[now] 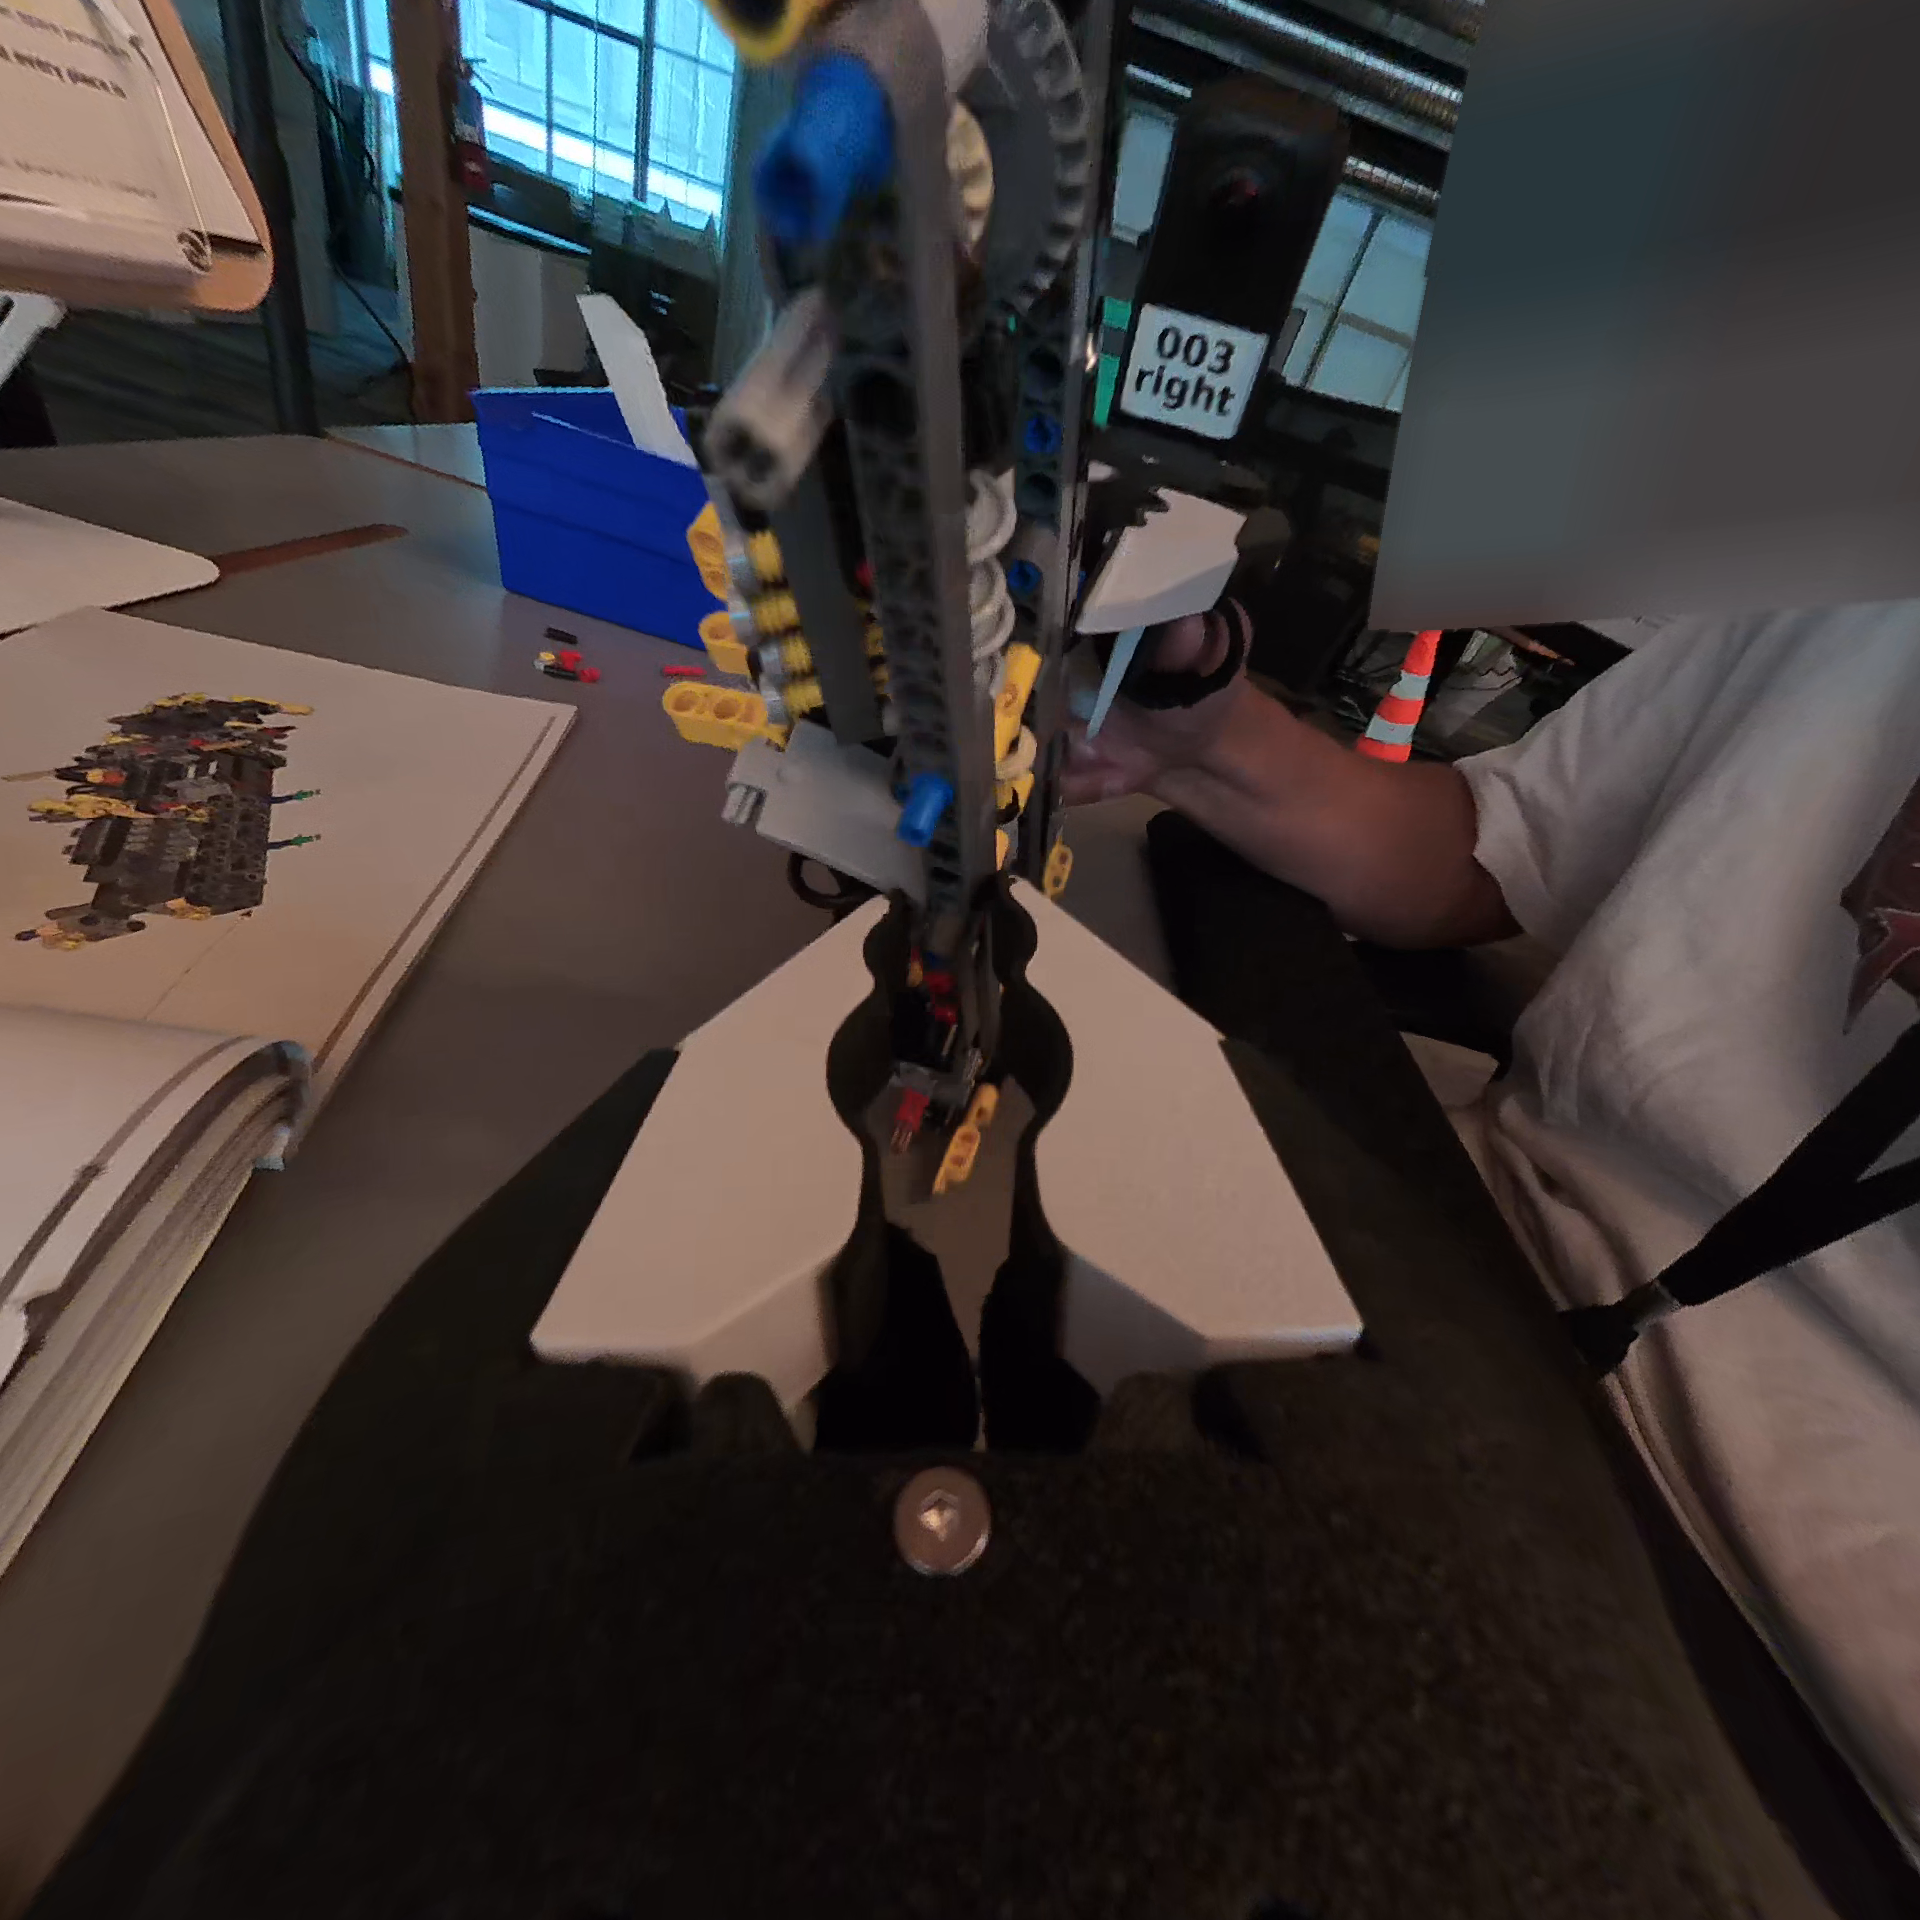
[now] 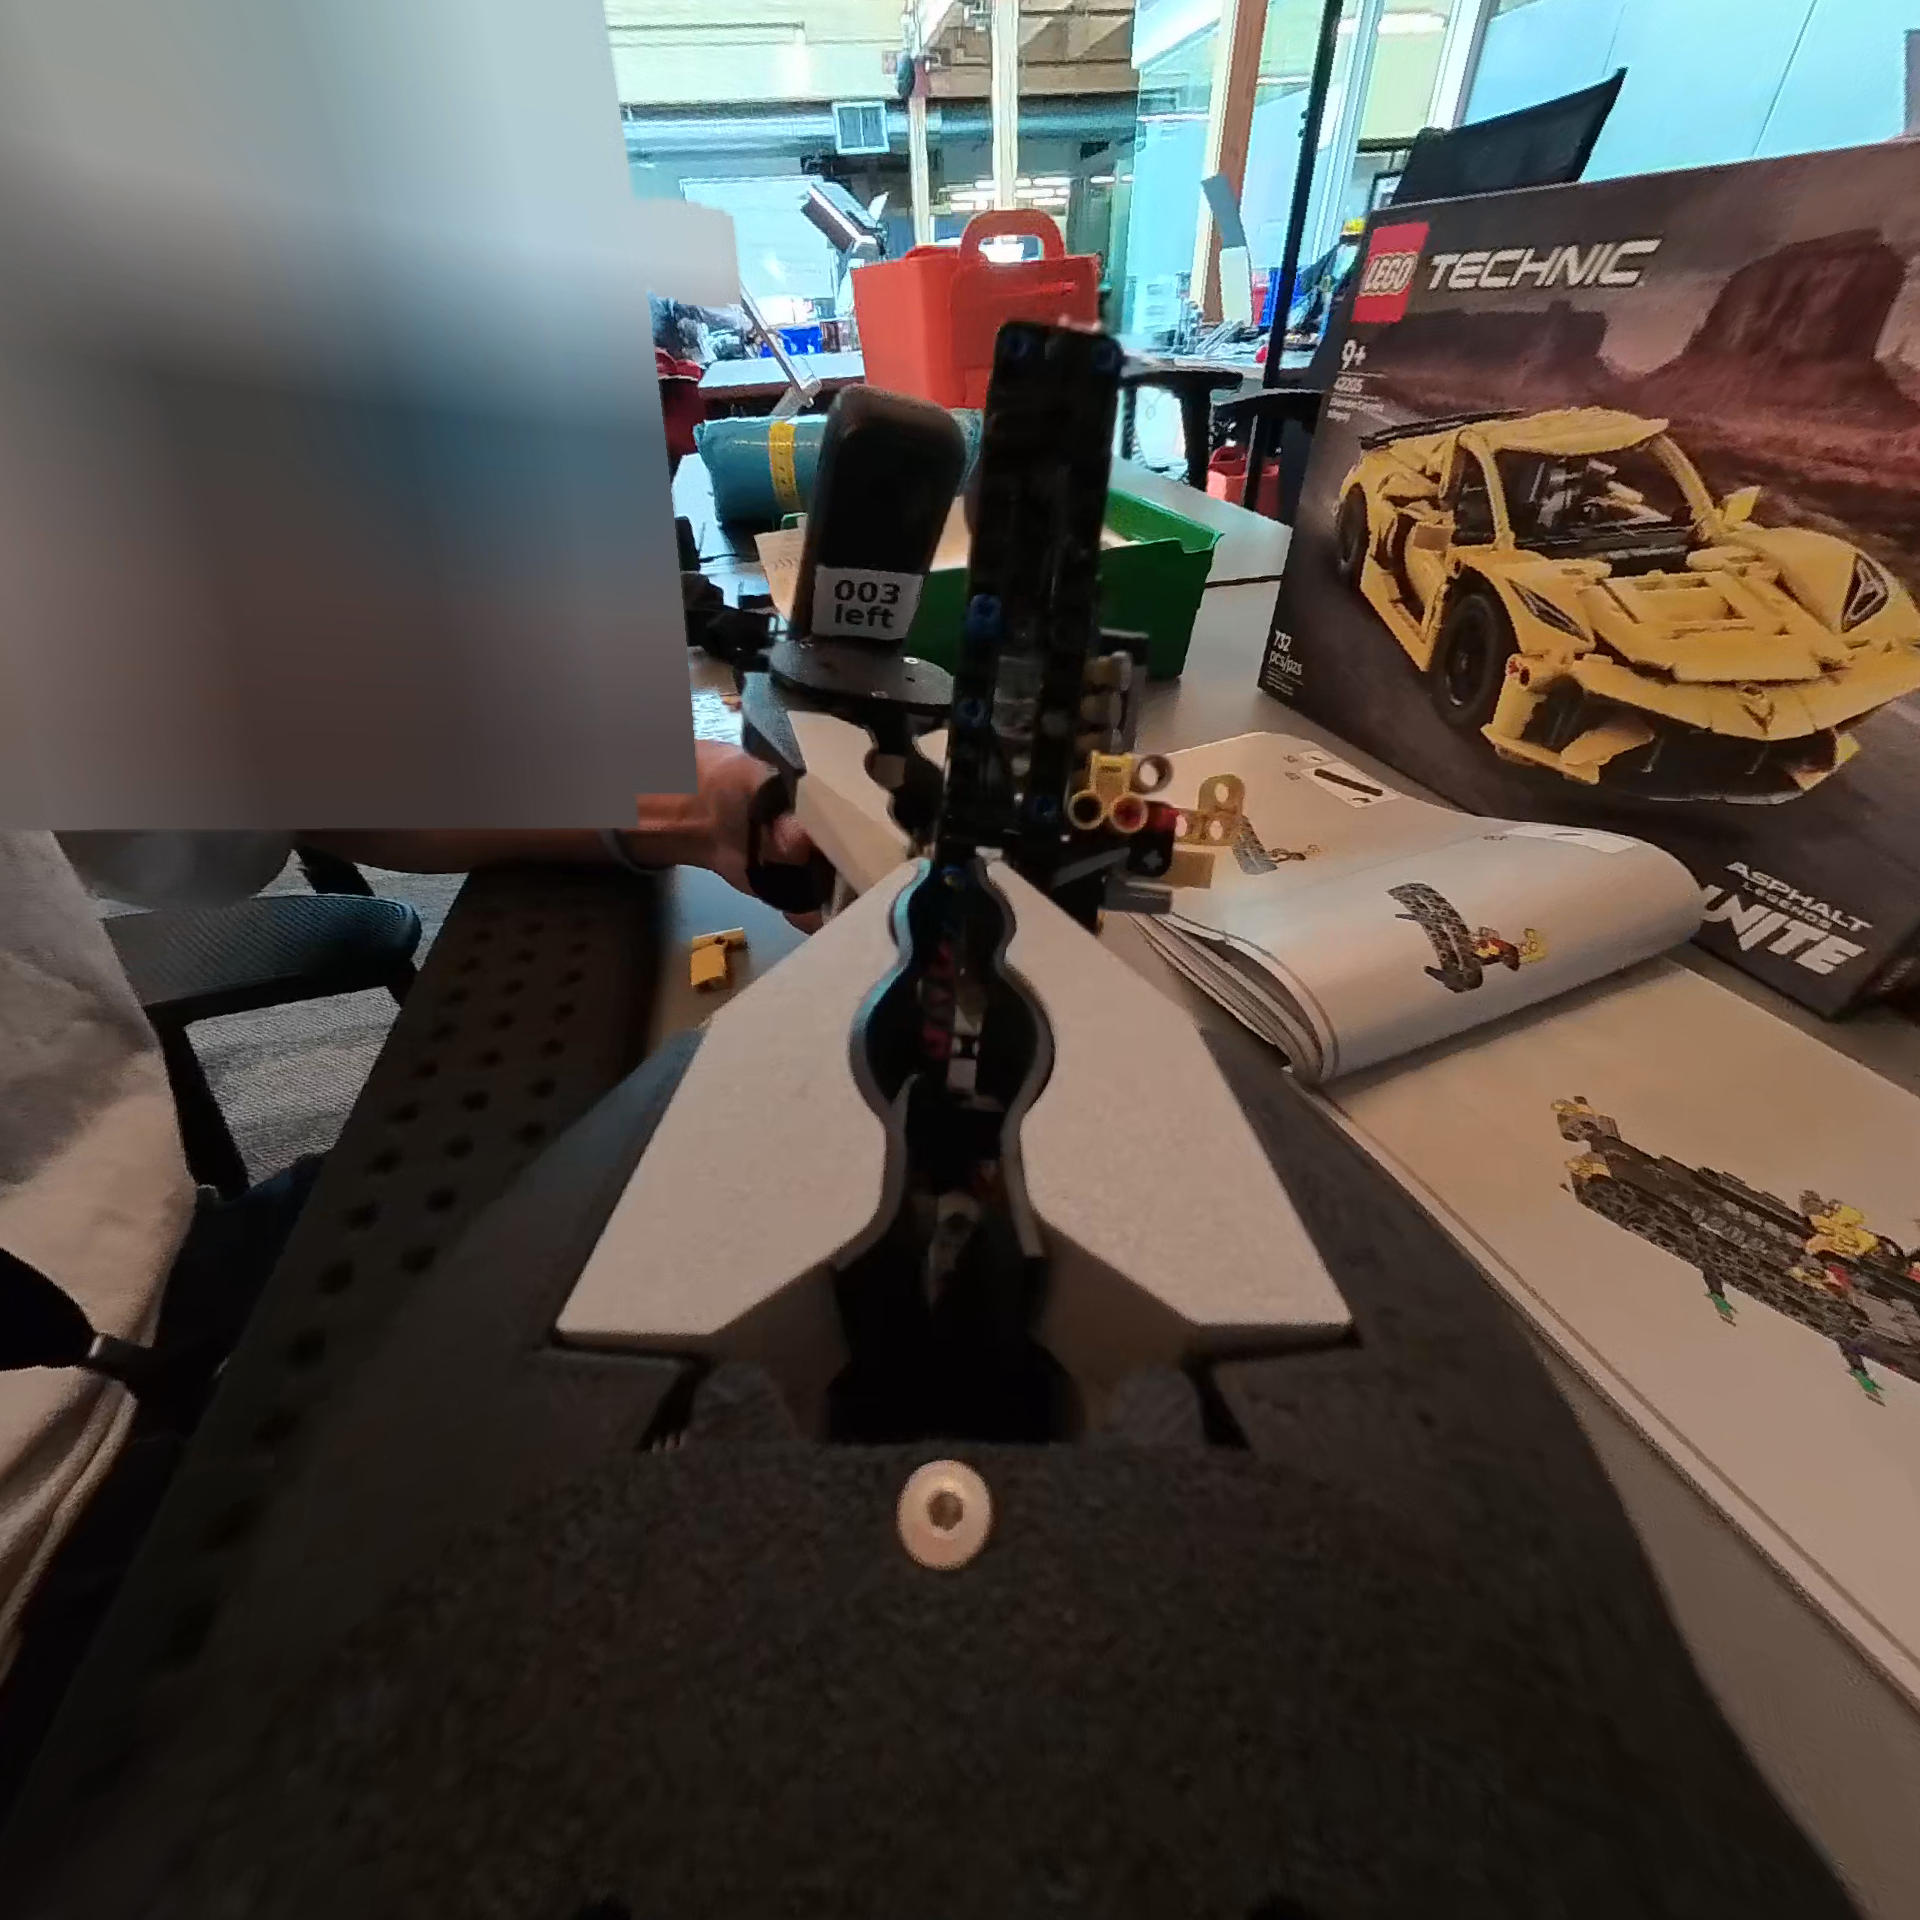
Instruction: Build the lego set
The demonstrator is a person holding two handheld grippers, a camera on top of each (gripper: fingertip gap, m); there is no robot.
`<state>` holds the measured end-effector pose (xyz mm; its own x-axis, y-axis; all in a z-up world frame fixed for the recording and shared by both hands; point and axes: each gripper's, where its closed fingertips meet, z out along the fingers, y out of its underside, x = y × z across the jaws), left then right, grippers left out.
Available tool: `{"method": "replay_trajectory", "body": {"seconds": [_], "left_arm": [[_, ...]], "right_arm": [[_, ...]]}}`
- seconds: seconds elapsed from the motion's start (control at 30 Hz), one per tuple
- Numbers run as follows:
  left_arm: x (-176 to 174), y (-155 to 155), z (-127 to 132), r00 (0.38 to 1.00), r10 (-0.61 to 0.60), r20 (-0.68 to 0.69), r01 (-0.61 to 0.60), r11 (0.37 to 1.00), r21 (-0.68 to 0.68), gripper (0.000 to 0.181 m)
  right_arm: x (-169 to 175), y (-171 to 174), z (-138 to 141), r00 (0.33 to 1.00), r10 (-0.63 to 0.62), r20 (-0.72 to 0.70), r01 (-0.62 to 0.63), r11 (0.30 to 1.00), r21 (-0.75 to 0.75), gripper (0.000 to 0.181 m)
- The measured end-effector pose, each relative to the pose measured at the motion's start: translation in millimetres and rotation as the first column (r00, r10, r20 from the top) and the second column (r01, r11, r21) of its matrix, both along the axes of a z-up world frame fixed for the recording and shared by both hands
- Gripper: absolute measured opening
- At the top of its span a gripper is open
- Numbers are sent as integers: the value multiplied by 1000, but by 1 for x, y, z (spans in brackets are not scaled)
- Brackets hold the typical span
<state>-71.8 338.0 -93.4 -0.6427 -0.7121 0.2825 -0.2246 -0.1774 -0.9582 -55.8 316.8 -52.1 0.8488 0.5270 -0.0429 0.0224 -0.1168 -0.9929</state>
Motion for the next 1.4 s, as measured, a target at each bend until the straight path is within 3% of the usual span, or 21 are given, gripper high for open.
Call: {"method": "replay_trajectory", "body": {"seconds": [0.37,0.57,0.87,0.9,0.97,1.23,1.4], "left_arm": [[6,-3,-9,999,20,-35,-20,1000,5,16],[15,3,-13,992,17,-121,-33,991,-128,16],[17,5,-13,988,49,-148,-73,985,-157,13],[17,5,-13,987,54,-151,-79,984,-163,13],[17,4,-13,987,62,-148,-85,984,-156,13],[18,0,-13,985,104,-137,-120,986,-113,12],[21,-3,-17,980,153,-130,-160,986,-46,11]], "right_arm": [[1,3,-2,995,-49,89,50,999,0,5],[24,16,-7,953,-235,191,222,971,84,10],[45,22,-16,900,-380,212,378,924,55,16],[44,23,-18,900,-383,210,384,923,38,33],[41,26,-26,896,-388,217,397,918,-2,49],[49,30,-40,800,-535,271,569,820,-62,42],[54,23,-57,786,-592,177,618,746,-248,43]]}}
